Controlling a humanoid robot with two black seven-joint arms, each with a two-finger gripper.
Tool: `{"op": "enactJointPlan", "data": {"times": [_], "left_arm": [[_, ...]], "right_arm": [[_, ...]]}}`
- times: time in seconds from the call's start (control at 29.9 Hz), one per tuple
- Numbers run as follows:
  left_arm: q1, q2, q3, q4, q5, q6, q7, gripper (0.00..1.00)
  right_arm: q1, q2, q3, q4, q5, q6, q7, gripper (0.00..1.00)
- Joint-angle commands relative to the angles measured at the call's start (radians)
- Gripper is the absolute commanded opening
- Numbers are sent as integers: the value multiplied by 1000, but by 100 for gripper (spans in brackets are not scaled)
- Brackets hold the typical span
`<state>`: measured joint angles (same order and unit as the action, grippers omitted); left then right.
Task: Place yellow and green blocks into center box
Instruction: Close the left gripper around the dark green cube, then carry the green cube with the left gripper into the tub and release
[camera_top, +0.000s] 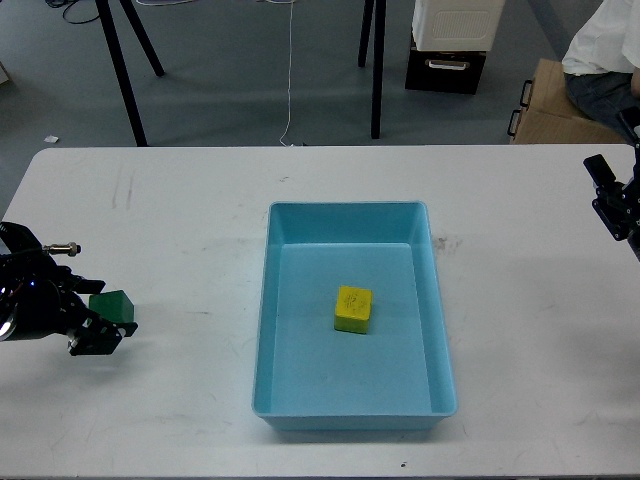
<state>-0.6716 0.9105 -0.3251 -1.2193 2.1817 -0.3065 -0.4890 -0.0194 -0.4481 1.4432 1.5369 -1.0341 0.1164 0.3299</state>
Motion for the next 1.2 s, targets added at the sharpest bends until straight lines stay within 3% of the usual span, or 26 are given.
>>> {"op": "enactJointPlan", "data": {"times": [0.0, 0.3, 0.53, 0.64, 0.74, 0.84, 1.0, 1.17], "left_arm": [[0, -2, 11, 6, 0, 1, 0, 88], [-13, -7, 50, 18, 0, 6, 0, 78], [-28, -5, 77, 21, 0, 7, 0, 60], [-34, -5, 77, 21, 0, 7, 0, 46], [-49, -5, 75, 21, 0, 7, 0, 26], [-92, -2, 70, 20, 0, 10, 0, 18], [-255, 11, 64, -12, 0, 12, 0, 16], [-399, 82, 64, -147, -2, 0, 0, 16]], "right_arm": [[-1, 0, 0, 0, 0, 0, 0, 99], [-1, 0, 2, 0, 0, 0, 0, 99], [-1, 3, 2, 0, 0, -14, 0, 99], [-1, 3, 11, 0, 0, -12, 0, 99], [-8, 0, 16, -1, 0, -14, 0, 99], [-33, 2, 37, 0, 0, -14, 0, 99], [-82, 0, 82, -1, 0, -14, 0, 99], [-140, 0, 123, -8, -1, -15, 0, 99]]}}
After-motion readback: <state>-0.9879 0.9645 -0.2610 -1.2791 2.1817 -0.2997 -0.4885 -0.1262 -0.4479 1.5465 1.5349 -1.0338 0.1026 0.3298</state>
